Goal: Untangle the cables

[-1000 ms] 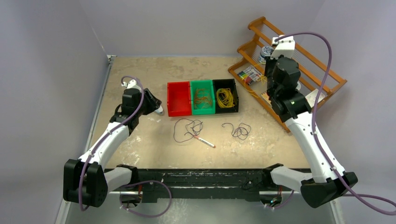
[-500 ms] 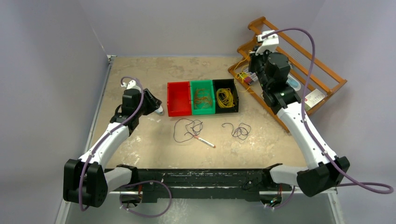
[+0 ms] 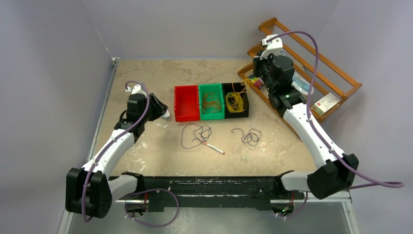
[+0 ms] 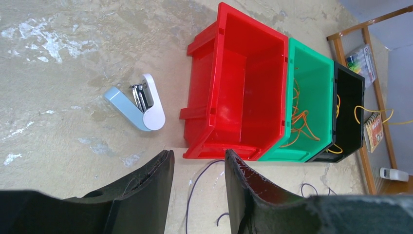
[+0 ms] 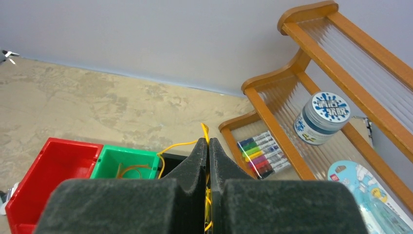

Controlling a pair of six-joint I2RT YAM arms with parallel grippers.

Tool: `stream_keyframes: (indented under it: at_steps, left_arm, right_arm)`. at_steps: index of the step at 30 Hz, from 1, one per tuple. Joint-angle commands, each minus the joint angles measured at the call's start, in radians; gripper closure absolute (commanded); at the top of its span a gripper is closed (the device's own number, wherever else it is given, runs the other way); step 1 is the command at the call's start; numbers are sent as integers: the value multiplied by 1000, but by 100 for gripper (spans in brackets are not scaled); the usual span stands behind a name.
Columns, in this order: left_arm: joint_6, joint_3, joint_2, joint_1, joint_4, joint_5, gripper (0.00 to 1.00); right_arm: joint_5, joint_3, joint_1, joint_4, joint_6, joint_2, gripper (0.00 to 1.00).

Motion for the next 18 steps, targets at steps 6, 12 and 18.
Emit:
stream_keyframes:
  at_steps: [6, 12, 18]
  left_arm:
    - [1, -11, -17, 7, 37, -5, 58]
    - [1, -17, -27, 7, 32, -8, 58]
    - [2, -15, -27, 7, 30, -9, 58]
  right_arm:
    - [-75, -57, -2, 99, 39, 81, 100]
    - [-75, -86, -2, 104, 49, 144, 100]
    - [56, -96, -2, 76, 71, 183, 100]
